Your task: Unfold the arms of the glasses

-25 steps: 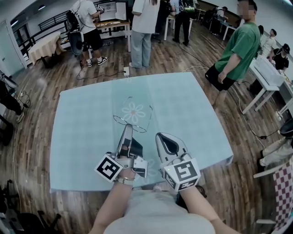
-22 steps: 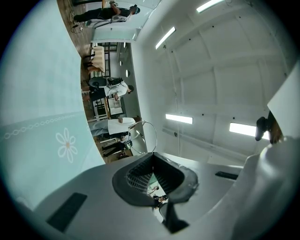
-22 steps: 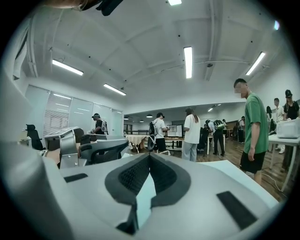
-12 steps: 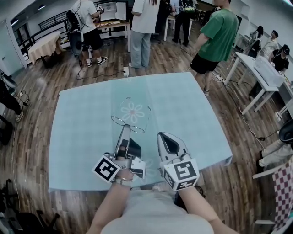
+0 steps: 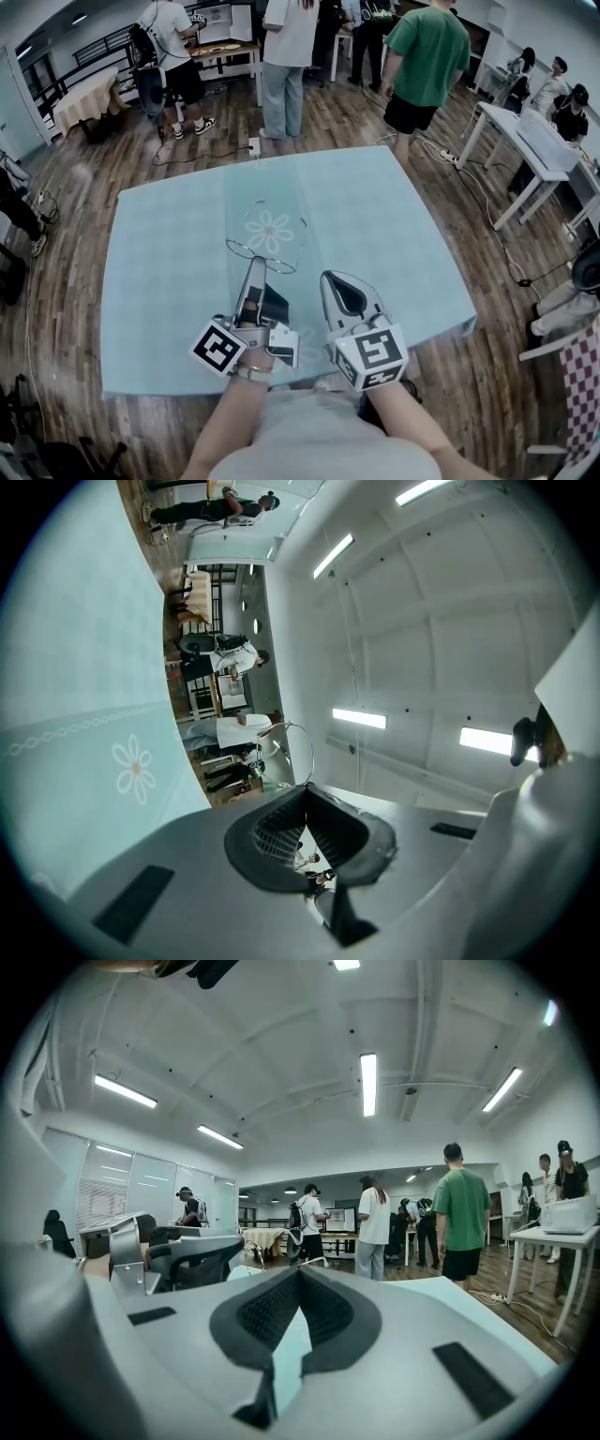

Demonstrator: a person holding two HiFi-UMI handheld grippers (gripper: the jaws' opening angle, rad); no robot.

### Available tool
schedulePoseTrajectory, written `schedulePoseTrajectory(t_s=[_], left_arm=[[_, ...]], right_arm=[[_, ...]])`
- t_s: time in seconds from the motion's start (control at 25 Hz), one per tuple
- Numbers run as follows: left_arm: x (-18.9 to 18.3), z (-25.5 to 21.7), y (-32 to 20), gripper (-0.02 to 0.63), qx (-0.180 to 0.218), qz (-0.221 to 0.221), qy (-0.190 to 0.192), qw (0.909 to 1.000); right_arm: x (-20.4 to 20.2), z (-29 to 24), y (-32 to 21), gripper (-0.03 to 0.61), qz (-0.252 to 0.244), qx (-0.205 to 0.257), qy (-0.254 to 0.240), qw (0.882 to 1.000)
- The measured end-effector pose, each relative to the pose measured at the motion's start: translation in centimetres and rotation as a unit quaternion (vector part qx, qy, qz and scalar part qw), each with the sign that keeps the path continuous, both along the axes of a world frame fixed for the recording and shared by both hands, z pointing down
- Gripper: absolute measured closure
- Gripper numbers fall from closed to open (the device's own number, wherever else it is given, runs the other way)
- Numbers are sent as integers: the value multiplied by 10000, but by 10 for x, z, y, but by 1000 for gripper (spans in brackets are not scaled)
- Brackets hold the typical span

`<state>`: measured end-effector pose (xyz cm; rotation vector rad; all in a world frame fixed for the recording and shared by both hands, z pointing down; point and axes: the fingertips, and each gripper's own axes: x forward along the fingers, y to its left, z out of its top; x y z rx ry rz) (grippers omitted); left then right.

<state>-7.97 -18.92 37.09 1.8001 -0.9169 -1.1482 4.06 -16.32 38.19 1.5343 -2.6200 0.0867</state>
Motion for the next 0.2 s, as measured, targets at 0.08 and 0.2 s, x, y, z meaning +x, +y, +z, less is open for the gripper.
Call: schedulePoseTrajectory(t_s=[0.08,0.2], left_arm=[[1,0,0,604,-10,8,6,10000],[5,-1,0,604,-13,42,18,10000]], right_arm=[[1,-1,0,572,-2,7,0,10000],[3,-1,-1,571,10,17,-4,10000]])
